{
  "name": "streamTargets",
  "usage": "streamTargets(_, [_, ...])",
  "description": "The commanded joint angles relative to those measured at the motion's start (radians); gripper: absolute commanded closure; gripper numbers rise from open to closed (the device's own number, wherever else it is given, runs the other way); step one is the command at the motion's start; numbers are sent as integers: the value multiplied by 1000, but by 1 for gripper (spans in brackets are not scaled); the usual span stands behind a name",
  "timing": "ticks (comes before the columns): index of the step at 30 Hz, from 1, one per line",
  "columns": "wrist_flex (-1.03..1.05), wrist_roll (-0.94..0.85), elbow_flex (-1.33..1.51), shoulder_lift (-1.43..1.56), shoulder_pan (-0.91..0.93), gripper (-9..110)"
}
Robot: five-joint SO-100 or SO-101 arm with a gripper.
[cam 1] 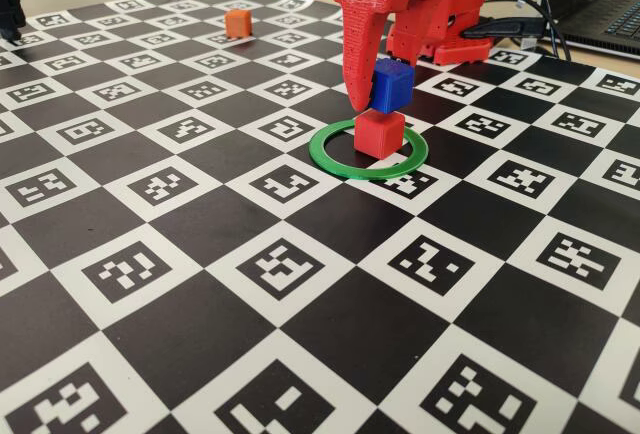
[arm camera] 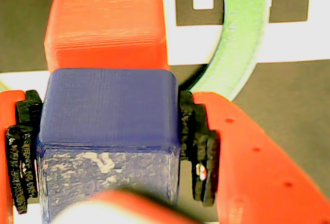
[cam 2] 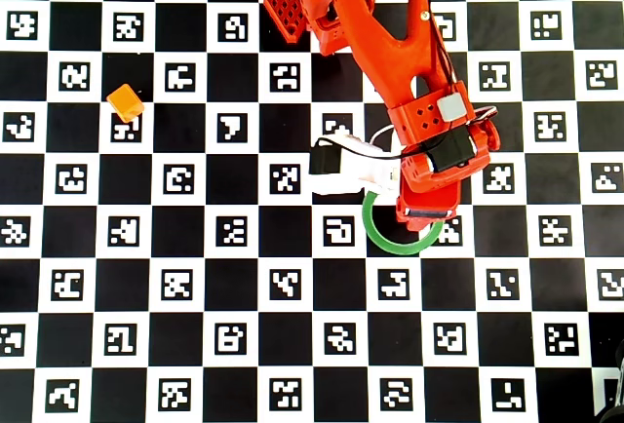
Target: Grab the red cube then put it in the green circle then put the blue cube on top and finally the orange cube on top
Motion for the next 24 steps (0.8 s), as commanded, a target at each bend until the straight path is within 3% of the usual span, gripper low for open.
streamTargets(1, [-9, 3, -5, 18, 8, 99])
streamTargets(18, [-28, 12, 18, 11, 8, 98])
streamTargets(24, [-21, 14, 21, 25, 8, 81])
